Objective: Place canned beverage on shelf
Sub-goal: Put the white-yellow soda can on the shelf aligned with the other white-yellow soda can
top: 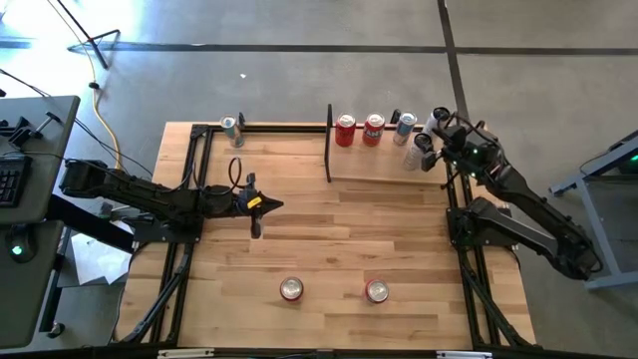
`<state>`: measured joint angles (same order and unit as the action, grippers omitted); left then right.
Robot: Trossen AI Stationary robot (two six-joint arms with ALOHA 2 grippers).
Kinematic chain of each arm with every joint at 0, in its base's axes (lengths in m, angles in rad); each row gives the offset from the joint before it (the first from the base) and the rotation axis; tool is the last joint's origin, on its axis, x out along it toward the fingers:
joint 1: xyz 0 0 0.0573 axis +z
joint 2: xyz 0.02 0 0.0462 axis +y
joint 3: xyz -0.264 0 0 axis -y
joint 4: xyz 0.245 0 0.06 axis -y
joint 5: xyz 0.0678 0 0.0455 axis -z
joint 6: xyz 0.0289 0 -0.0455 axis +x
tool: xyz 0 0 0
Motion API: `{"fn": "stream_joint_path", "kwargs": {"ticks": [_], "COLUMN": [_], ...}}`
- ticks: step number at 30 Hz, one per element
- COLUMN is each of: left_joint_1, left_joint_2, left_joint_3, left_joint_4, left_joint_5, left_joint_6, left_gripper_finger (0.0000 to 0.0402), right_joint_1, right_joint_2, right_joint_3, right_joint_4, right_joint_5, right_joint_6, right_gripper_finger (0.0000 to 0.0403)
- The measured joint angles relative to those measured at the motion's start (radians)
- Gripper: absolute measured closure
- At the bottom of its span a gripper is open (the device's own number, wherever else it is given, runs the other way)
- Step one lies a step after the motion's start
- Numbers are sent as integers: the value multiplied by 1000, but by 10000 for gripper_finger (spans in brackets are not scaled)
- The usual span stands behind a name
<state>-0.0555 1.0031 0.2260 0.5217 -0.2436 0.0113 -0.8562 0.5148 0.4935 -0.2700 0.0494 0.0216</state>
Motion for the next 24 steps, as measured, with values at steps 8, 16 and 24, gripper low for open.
{"fn": "stream_joint_path", "kwargs": {"ticks": [8, 16, 24], "left_joint_1": [0, 0, 1], "left_joint_2": [0, 0, 0], "left_joint_3": [0, 0, 0], "left_joint_4": [0, 0, 7], "left_joint_5": [-3, -6, -6], "left_joint_6": [0, -11, -10], "left_gripper_finger": [401, 401, 401], "right_joint_1": [0, 108, 286], "right_joint_2": [8, 103, 361], "right_joint_3": [114, 203, 458], "right_joint_4": [-93, -167, -352], "right_joint_5": [3, 137, 264], "right_joint_6": [79, 123, 83], "right_gripper_finger": [126, 255, 385]}}
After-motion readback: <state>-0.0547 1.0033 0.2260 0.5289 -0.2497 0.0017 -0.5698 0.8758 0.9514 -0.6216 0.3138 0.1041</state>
